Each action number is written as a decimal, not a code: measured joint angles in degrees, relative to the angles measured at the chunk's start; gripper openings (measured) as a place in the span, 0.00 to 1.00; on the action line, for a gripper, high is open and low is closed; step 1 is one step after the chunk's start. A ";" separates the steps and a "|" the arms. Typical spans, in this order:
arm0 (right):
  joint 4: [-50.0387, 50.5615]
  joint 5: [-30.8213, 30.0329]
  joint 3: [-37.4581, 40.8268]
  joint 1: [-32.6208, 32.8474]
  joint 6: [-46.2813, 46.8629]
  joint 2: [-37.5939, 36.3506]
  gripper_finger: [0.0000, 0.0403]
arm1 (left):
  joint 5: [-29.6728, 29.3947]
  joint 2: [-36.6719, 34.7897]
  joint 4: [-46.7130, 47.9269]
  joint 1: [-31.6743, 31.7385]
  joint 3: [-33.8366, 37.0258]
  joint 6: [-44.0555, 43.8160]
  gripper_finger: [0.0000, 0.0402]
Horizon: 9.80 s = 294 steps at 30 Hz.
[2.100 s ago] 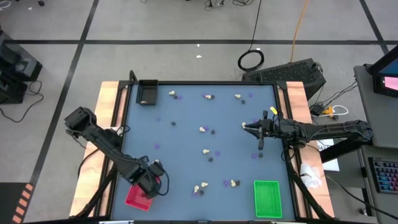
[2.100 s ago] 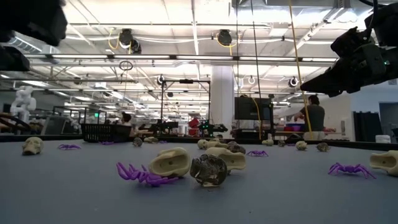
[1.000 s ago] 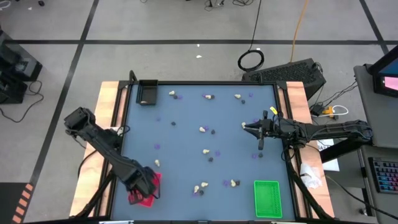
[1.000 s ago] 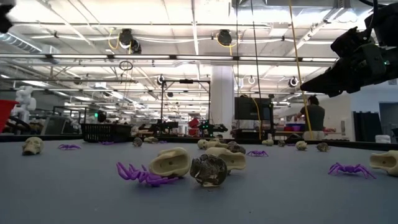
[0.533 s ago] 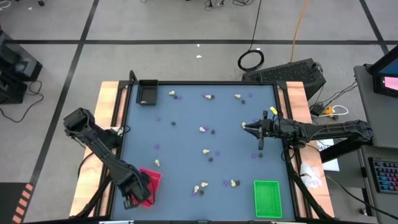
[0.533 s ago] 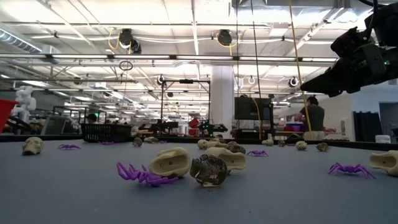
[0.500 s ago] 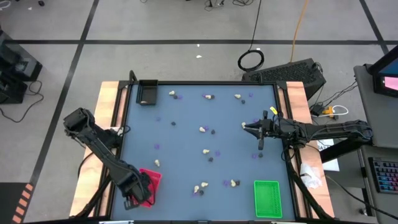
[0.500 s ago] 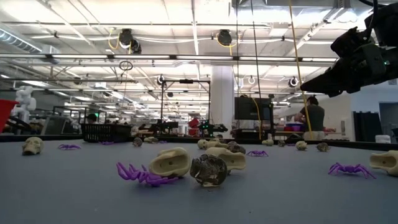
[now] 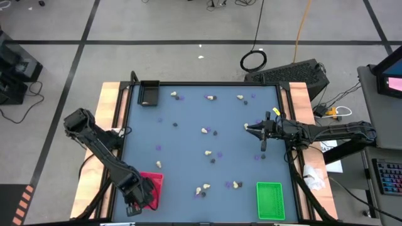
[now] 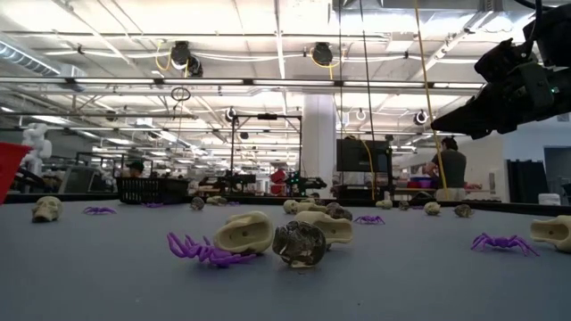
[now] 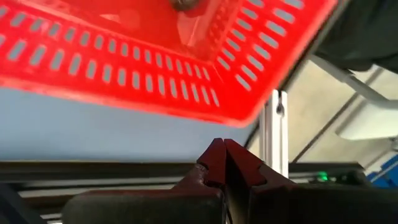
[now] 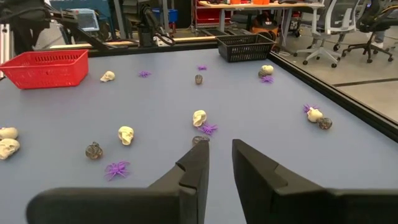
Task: Sort Halloween decoration
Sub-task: Adjust the red bin, then put the violet spider toy into the green bin
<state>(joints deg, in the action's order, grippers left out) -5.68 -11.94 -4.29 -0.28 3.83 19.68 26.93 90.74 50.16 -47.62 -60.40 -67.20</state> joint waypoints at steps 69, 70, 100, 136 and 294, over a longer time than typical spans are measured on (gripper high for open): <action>-3.73 9.96 -32.79 7.70 10.25 72.59 0.51 | -25.60 -10.93 -83.84 54.69 32.85 72.63 0.00; -3.75 10.68 -33.22 7.78 9.99 73.36 0.51 | -25.60 -10.92 -83.67 54.68 32.84 72.63 0.00; 6.57 9.62 -39.86 11.54 16.27 72.61 0.01 | -25.43 -10.92 -80.00 53.12 32.81 75.12 0.00; 11.32 7.66 -44.16 7.85 23.06 78.14 0.02 | -25.54 -10.92 -79.56 53.10 32.79 75.10 0.00; 39.31 18.42 -28.59 -27.32 26.19 39.36 0.00 | -25.69 -10.92 -77.66 53.18 32.79 74.82 0.00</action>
<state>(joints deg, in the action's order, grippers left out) 33.63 6.48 -32.88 -27.60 30.01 59.04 1.23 79.81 -27.51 5.56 -27.62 7.62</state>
